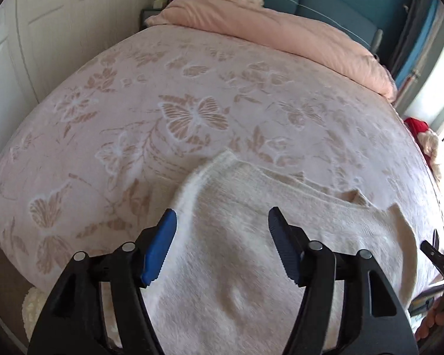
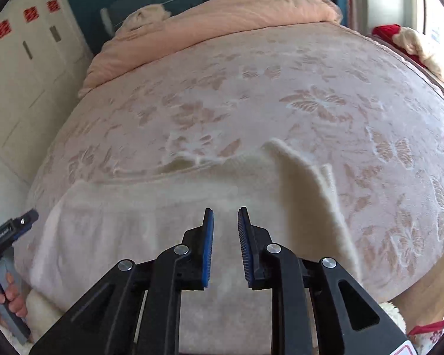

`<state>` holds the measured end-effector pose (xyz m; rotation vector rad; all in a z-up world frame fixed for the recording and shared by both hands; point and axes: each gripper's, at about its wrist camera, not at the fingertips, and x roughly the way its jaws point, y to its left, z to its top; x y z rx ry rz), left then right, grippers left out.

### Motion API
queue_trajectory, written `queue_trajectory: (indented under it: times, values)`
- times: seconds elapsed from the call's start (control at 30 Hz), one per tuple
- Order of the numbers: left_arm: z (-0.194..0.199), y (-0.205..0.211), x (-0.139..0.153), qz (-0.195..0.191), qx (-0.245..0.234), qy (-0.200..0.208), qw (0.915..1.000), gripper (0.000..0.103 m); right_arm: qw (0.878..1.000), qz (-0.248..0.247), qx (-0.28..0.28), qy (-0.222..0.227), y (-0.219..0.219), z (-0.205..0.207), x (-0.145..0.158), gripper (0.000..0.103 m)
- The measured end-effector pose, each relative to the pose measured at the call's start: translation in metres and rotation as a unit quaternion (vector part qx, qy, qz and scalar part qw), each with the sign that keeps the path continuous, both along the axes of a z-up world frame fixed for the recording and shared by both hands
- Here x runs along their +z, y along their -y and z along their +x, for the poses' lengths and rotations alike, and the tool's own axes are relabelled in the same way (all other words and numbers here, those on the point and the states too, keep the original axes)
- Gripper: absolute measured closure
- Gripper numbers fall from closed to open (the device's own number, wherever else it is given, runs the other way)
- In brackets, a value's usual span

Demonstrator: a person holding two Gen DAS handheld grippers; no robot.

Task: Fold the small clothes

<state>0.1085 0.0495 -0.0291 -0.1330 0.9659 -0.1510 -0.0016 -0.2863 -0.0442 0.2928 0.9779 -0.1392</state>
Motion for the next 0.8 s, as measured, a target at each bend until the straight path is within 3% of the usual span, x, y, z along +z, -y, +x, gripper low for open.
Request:
queue_trajectory:
  times: [0.1,0.13,0.2,0.3,0.4,0.43,0.63,0.7,0.8]
  values:
    - [-0.023,0.037,-0.024,0.031,-0.05,-0.026,0.9979,0.039,0.996,-0.011,0.046,-0.076,-0.041,0.001,-0.057,0.084]
    - [-0.027,0.044,-0.038,0.035,-0.059,-0.047,0.9965,0.039,0.996,-0.018,0.04,-0.08,-0.044,-0.002,-0.064,0.084]
    - [-0.035,0.049,-0.062,0.044,-0.063,-0.086,0.9933,0.039,0.998,-0.003,0.038,-0.053,-0.047,-0.012,-0.043,0.084]
    - [-0.052,0.046,-0.063,0.053,-0.068,-0.072,0.9937,0.037,0.999,0.003,0.042,-0.028,-0.046,-0.028,-0.022,0.083]
    - [-0.057,0.042,-0.069,0.051,-0.059,-0.076,0.9941,0.033,0.995,-0.025,0.05,-0.085,-0.048,-0.031,-0.062,0.083]
    - [-0.058,0.042,-0.069,0.052,-0.057,-0.076,0.9942,0.033,0.995,-0.024,0.05,-0.081,-0.048,-0.035,-0.067,0.083]
    - [-0.076,0.043,-0.039,0.06,-0.058,-0.058,0.9948,0.031,0.999,0.013,0.018,-0.025,-0.053,-0.058,-0.013,0.082]
    - [-0.086,0.044,-0.032,0.059,-0.054,-0.054,0.9953,0.024,1.0,0.0,0.007,-0.017,-0.054,-0.065,-0.005,0.082]
    - [-0.096,0.051,-0.025,0.056,-0.058,-0.054,0.9953,0.021,1.0,0.007,-0.015,-0.011,-0.052,-0.076,0.001,0.08]
